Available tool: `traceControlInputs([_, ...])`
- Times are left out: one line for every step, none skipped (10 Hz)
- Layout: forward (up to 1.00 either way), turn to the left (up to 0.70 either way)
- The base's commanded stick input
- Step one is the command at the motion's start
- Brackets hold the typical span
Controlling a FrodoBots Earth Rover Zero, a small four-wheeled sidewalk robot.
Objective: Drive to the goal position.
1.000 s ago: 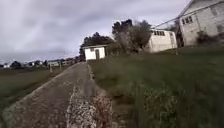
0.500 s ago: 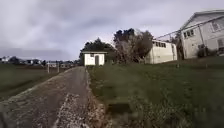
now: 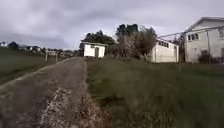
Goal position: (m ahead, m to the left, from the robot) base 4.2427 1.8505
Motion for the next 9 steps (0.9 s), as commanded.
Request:
traceControlInputs([0.70,0.00])
traceControlInputs([0.70,0.00])
traceControlInputs([0.70,0.00])
traceControlInputs([0.70,0.00])
traceControlInputs([0.70,0.00])
traceControlInputs([0.70,0.00])
traceControlInputs([0.70,0.00])
traceControlInputs([0.70,0.00])
traceControlInputs([0.70,0.00])
